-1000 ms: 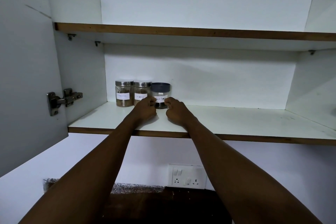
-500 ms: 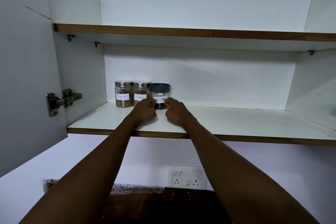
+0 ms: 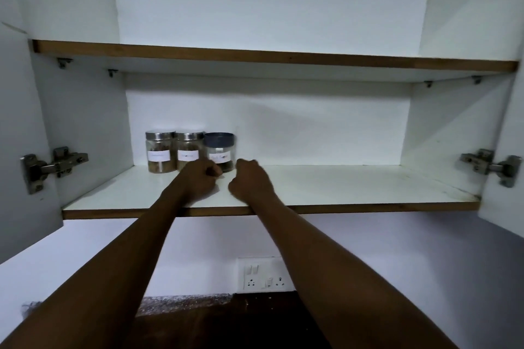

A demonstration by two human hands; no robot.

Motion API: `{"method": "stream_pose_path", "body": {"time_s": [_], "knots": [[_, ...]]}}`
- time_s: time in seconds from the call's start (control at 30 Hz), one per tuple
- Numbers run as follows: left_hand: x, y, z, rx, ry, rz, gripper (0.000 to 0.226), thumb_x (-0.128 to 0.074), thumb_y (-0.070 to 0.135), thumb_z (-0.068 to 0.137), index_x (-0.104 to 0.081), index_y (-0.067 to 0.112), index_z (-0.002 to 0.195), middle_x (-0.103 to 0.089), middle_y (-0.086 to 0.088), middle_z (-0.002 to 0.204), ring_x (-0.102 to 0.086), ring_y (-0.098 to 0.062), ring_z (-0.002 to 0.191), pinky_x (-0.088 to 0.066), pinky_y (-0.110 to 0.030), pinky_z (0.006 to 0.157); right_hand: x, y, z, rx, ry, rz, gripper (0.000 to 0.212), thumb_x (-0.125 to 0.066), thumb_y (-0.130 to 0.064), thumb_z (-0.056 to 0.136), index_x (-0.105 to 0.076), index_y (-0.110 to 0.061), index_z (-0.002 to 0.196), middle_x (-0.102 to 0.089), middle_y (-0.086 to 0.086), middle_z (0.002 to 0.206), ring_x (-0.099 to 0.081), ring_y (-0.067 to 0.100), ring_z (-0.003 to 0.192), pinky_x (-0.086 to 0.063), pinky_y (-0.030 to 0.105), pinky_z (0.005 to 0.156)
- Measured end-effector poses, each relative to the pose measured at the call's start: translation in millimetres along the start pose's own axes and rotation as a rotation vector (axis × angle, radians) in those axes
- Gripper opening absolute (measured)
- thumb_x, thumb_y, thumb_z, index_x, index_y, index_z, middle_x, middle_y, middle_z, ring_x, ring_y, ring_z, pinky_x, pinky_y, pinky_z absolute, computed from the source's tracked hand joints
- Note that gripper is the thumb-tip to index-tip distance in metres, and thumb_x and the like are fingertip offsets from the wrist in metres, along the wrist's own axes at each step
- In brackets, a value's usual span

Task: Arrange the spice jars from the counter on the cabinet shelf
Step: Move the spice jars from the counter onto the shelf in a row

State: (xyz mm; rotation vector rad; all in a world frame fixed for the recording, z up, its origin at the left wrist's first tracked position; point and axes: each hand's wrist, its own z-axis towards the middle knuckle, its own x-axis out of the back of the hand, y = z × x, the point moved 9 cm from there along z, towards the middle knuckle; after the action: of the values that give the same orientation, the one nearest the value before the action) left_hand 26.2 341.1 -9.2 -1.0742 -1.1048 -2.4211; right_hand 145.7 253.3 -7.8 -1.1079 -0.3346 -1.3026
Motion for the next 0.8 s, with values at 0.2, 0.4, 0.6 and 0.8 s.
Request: {"method": "stream_pose_path", "body": {"time_s": [0.2,0.4,0.6,0.8], "knots": [[-18.0,27.4,-17.8,-0.047,-0.138,0.314,0.033,-0.053,0.017,0.101,-0.066,0.009,0.13,-0.062,-0.011,0.139,-0.058,-0.027,0.128,-0.045,-0.035,0.107,22.6,-6.8,-55.4,0.146,0.095,-0.183,0.013,-0.057,-0.019,0.086,-0.064,-0.008,0.085,-0.068,0.013,0.09,-0.067,0.034,0.087,-0.039,0.03,0.064],[-12.4,66.4,-106.1,-0.279,0.343,0.41,0.058,-0.021,0.041,0.105,-0.071,0.017,0.121,-0.075,-0.005,0.117,-0.071,-0.029,0.105,-0.052,-0.043,0.089,12.6,6.4,-142.1,0.364,0.355,-0.145,0.056,-0.05,-0.021,0.086,-0.052,-0.015,0.142,-0.055,0.003,0.147,-0.045,0.018,0.141,-0.026,0.04,0.123],[-70.9,33.2,-194.5,-0.373,0.468,-0.09,0.07,-0.052,0.019,0.096,-0.026,0.012,0.161,-0.021,-0.001,0.17,-0.022,-0.021,0.158,-0.021,-0.036,0.129,-59.1,22.6,-201.1,0.356,0.233,0.034,0.071,-0.049,-0.032,0.092,-0.031,-0.017,0.159,-0.013,-0.002,0.171,-0.006,0.011,0.159,-0.009,0.038,0.129],[-152.8,-76.9,-280.5,-0.128,0.149,0.009,0.091,-0.064,0.018,0.088,-0.01,0.02,0.162,-0.016,-0.013,0.17,-0.016,-0.027,0.159,-0.021,-0.044,0.129,-177.4,58.9,-286.4,0.197,-0.057,-0.009,0.067,-0.054,-0.026,0.091,-0.041,-0.007,0.154,-0.033,0.009,0.164,-0.029,0.022,0.154,-0.02,0.044,0.127]]}}
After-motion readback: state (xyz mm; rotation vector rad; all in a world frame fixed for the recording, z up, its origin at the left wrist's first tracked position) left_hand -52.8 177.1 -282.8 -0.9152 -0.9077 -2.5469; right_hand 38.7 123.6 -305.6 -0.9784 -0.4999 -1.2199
